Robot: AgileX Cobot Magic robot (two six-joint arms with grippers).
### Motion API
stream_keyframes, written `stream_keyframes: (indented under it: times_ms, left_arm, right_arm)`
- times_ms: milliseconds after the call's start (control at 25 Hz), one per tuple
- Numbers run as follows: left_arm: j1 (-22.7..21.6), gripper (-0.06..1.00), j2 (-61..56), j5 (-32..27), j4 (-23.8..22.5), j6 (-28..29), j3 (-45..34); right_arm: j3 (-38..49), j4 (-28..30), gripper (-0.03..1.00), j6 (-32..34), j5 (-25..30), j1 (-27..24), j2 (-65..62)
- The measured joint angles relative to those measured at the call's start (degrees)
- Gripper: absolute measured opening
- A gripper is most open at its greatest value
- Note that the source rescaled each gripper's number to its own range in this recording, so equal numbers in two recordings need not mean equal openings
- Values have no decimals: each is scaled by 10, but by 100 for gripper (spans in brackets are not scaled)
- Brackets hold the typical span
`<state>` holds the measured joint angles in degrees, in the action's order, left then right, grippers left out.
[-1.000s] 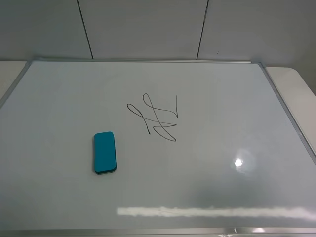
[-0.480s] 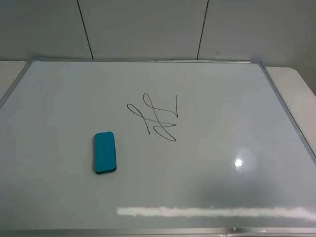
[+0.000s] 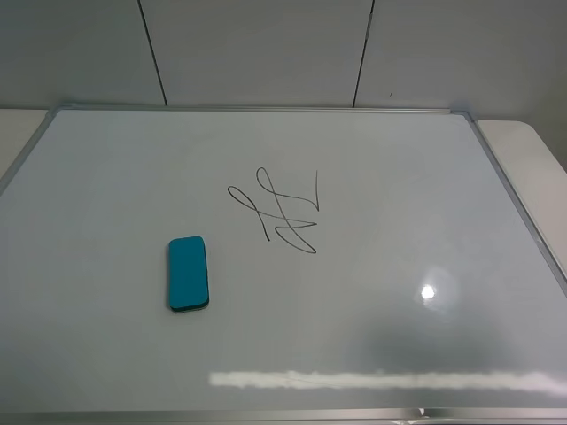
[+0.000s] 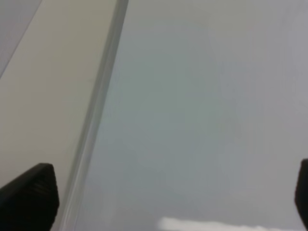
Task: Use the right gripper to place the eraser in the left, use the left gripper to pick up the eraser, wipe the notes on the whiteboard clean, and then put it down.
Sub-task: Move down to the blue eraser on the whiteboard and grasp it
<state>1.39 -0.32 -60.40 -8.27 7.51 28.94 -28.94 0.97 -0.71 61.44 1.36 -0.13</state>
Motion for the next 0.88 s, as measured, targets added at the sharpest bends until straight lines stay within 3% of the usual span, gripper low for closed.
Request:
stream_keyframes:
  times_ms: [880]
  left_arm:
    - [0, 100, 0, 0, 0, 0, 0]
  right_arm:
    - [0, -1, 100, 1, -4, 17, 0]
